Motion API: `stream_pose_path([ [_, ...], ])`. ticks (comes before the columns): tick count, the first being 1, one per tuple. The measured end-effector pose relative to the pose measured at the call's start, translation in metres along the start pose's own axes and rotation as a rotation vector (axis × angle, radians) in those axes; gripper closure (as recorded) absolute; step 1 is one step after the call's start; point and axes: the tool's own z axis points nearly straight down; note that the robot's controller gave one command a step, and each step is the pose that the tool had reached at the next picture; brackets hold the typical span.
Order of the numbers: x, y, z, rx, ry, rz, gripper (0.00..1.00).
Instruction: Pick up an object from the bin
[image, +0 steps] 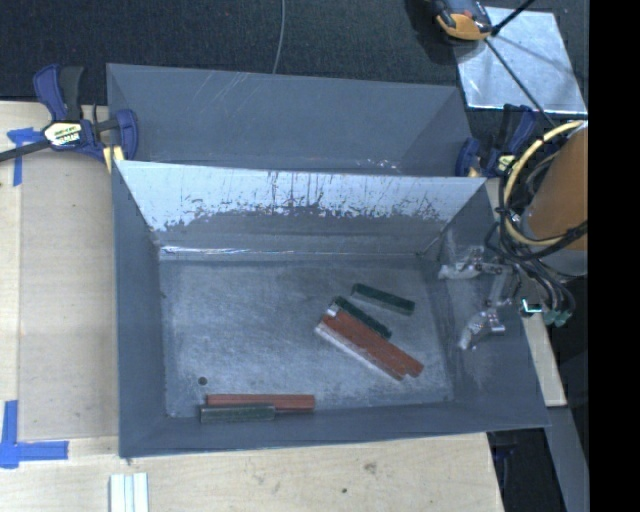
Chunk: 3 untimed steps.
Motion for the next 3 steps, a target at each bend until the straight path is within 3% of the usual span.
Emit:
stream_pose_path([
  [1, -0.002, 0.001, -0.004, 0.002, -0.008, -0.003, 0.00],
  [2, -0.014, 0.015, 0.049, 0.003, -0.015, 0.038, 0.00],
  [3, -0.008, 0.002, 0.102, 0.001, -0.008, -0.071, 0.00],
])
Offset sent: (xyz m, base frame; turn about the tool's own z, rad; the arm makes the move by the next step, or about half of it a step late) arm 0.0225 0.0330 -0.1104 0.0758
